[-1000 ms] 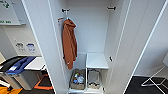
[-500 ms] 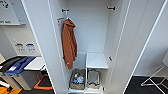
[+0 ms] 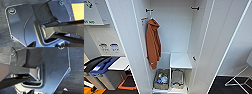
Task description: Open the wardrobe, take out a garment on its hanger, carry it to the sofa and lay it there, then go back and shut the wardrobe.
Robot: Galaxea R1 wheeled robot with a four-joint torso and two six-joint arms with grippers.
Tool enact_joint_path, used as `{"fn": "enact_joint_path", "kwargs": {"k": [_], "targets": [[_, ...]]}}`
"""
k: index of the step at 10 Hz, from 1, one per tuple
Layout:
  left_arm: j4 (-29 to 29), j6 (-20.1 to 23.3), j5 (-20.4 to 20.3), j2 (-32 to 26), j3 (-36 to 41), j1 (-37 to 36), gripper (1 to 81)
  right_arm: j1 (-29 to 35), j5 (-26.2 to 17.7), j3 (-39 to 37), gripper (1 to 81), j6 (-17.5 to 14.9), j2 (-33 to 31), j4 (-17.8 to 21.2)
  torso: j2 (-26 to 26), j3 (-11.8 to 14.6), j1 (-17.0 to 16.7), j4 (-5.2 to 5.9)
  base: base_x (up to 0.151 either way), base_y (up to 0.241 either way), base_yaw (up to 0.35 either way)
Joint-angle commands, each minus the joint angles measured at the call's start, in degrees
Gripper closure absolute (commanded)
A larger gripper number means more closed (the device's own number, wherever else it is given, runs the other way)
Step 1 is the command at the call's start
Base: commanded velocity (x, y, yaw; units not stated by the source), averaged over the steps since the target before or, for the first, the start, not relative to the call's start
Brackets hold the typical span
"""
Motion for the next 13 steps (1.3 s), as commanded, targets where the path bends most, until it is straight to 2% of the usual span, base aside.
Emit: {"fn": "enact_joint_path", "kwargs": {"k": [1,9,13], "targets": [[-0.6,-0.1,2.0,0.2,0.3,-1.7,1.0,1.6,-3.4,0.3,1.0,0.0,0.2,0.0,0.0,0.0,0.0,0.00,0.110,0.000,0.000],[-0.5,-0.1,2.0,0.1,0.4,-1.6,1.0,1.8,-3.2,0.4,1.0,0.1,0.3,0.0,0.0,0.0,0.0,0.02,0.168,0.000,0.000],[-0.5,-0.2,2.0,0.0,0.2,-1.7,1.0,1.5,-2.7,0.4,1.0,0.5,0.0,0.1,0.0,0.0,0.1,0.02,0.024,0.000,0.000]]}}
